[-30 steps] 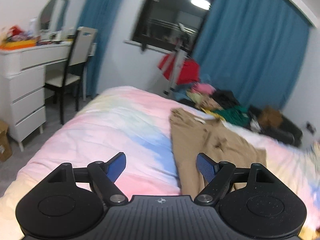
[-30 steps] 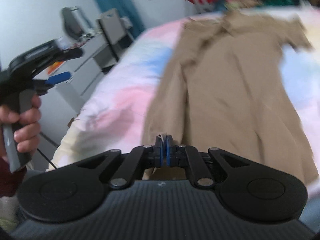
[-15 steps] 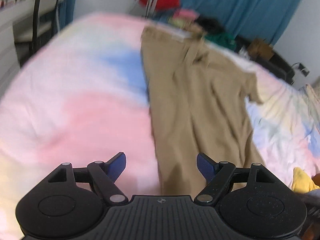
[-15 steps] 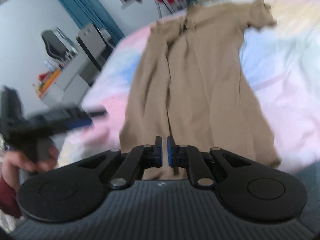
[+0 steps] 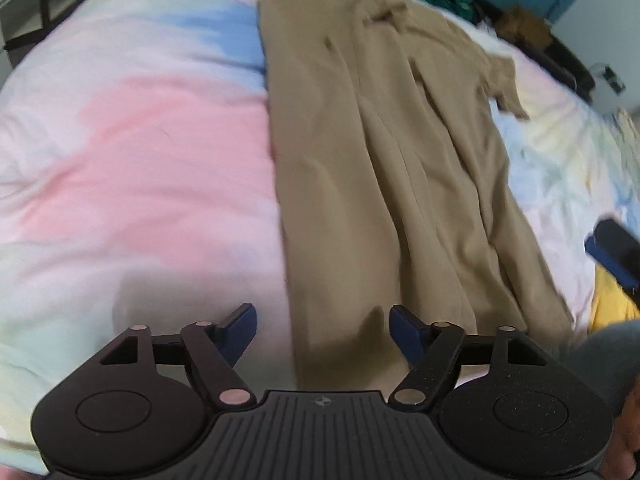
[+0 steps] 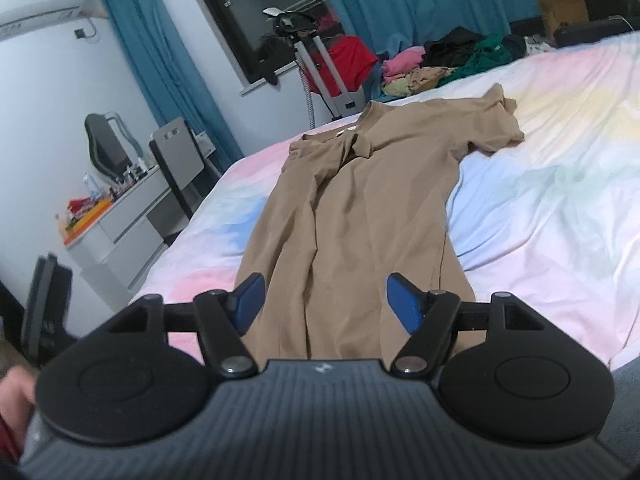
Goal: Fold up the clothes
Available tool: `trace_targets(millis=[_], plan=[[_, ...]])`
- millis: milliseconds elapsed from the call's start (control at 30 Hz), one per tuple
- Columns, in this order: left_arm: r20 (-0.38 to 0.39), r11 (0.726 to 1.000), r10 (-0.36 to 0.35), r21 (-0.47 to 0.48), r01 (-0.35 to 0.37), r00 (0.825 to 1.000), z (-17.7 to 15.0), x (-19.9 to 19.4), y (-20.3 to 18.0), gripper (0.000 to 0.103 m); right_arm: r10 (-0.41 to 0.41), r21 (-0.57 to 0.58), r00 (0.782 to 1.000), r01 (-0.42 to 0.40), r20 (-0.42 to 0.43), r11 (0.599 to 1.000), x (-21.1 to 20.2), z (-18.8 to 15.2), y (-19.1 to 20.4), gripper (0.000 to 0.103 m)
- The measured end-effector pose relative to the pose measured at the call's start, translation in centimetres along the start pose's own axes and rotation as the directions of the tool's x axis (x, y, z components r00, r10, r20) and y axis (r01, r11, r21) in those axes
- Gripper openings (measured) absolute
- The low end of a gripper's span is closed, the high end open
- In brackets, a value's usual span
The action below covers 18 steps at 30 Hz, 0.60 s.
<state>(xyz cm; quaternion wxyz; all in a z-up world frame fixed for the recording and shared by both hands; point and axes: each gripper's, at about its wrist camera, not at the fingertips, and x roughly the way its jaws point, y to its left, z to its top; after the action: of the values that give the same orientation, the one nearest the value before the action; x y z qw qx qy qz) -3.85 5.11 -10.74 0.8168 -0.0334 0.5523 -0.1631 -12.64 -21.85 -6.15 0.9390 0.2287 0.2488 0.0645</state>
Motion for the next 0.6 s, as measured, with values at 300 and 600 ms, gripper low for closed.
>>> trace_targets(millis=[300,600], plan=[[-0.057,0.995,-0.034,0.089,0.039,0.998,-1.2,0.8,-1.9,0.057,-0.022,0.015,1.0,0.022,0.005,1.0,0.3,-0.5,-0.2,0.071],[-0.059,0.998,-0.045,0.028,0.047,0.997,-1.1,0.5,-0.9,0.011,-0.029,0.028,0.999,0.028,0.024,0.999,-0.1,-0.5,-0.6,0.071]])
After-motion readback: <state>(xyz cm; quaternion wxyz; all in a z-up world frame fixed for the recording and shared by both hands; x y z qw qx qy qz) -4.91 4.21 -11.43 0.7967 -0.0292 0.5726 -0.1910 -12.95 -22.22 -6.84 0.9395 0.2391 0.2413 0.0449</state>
